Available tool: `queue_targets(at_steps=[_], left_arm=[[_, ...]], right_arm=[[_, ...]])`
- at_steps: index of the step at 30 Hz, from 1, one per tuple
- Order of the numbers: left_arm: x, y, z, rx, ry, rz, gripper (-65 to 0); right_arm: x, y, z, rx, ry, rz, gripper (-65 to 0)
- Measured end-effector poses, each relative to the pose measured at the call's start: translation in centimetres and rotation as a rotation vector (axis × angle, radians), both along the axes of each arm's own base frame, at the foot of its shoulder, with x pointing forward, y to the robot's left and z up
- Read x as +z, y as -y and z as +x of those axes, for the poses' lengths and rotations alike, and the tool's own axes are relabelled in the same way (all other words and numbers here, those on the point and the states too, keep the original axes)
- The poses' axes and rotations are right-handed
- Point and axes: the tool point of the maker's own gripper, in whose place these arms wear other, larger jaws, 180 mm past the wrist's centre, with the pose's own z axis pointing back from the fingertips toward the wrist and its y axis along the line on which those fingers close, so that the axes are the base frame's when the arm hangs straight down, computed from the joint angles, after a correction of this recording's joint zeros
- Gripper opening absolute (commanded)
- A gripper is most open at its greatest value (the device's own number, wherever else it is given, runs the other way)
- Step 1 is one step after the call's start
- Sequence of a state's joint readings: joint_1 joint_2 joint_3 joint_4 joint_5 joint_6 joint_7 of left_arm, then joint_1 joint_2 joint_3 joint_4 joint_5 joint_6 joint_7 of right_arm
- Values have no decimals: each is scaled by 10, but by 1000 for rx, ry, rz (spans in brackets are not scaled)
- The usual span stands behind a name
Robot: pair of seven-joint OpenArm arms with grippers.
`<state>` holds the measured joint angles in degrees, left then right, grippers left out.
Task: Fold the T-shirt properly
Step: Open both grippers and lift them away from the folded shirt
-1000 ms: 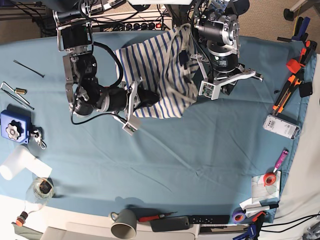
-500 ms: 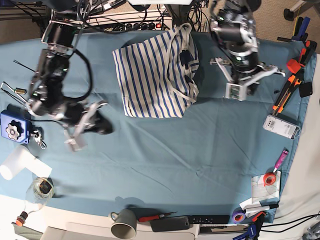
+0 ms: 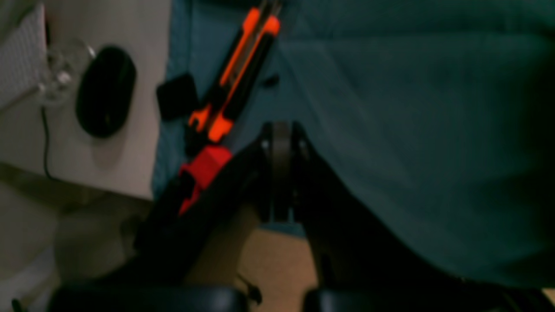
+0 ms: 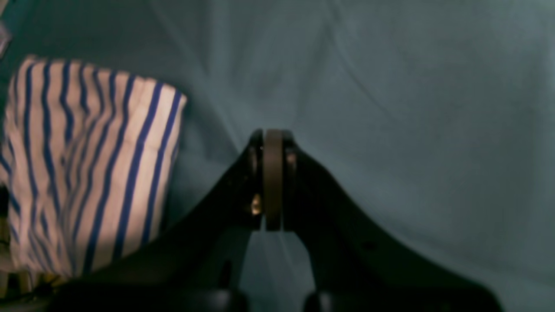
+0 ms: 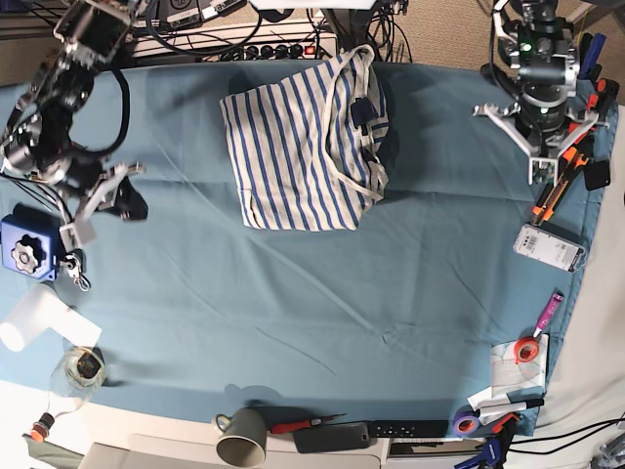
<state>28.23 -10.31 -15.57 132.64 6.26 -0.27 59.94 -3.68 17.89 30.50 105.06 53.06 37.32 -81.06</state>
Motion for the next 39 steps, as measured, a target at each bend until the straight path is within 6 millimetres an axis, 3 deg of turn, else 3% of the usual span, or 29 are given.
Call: queue_targets(at_steps=[12,21,27,33,39], left_arm=[[-22,-3,-43,11,-115,-25,-650],[-43,-1,-98,8,-268,-31,-650],[-53,26,-114,-72,-322,-161,-650],[-62,32,-138,-73,-390,-207,-650],[-96,34,-166,-51,-480,-273,-650]], right_arm=[[-22,-15,-80,68,-138,-96,-650],[-53,-16,-142,64,-326,-83,-650],[-70,-11,-189,63,-464,-108,-650],[-83,-5,-245,62,-610,-145,-650],[-89,8,-264,39,-639,-199,-650]])
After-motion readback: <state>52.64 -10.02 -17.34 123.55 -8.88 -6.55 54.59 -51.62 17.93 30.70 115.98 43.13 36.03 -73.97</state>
